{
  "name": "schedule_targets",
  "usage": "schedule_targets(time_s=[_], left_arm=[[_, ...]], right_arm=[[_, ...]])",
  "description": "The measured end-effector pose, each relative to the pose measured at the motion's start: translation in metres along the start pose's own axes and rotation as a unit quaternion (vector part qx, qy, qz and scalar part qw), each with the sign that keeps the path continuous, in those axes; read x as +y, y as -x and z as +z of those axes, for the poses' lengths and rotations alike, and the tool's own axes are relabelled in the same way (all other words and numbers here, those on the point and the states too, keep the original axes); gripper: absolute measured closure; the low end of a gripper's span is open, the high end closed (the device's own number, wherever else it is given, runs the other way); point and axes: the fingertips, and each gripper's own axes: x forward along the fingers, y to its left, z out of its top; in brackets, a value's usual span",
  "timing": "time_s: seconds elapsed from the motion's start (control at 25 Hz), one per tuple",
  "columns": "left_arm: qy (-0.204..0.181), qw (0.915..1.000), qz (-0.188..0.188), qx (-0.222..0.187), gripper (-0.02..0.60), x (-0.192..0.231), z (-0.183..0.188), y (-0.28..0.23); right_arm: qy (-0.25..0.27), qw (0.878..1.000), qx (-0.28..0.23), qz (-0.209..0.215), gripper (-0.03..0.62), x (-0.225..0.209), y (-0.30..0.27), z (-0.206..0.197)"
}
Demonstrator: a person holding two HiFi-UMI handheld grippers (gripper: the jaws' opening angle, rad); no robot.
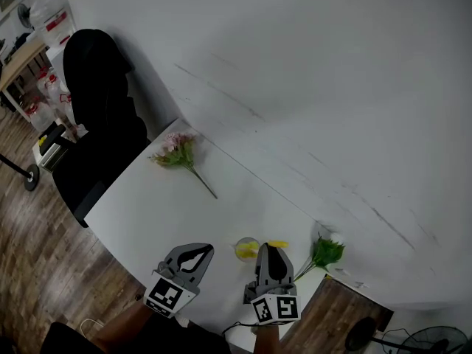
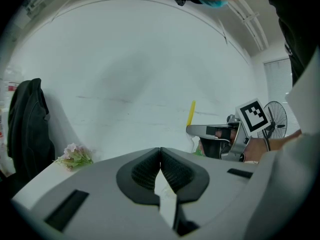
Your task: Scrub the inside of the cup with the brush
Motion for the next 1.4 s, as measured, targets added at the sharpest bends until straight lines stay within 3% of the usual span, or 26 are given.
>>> schedule_targets(time_s=[0.52,1.16,1.4], left_arm=[[-0.009,0.9991,-0.040,-0.002,0.557,-0.013,0.000,0.010],[-0.013,0.9979,-0.063,0.011,0.557,-0.012,-0.017,0.007],[-0.012,0.9975,-0.069,0.012,0.557,-0.015,-0.021,0.007]], right_arm=[[0.001,0.999,-0.006,-0.050,0.531,0.005,0.041,-0.004],[0.026,0.995,0.031,-0.087,0.533,0.003,0.041,-0.052],[0.027,0.994,0.037,-0.095,0.533,0.001,0.041,-0.053]])
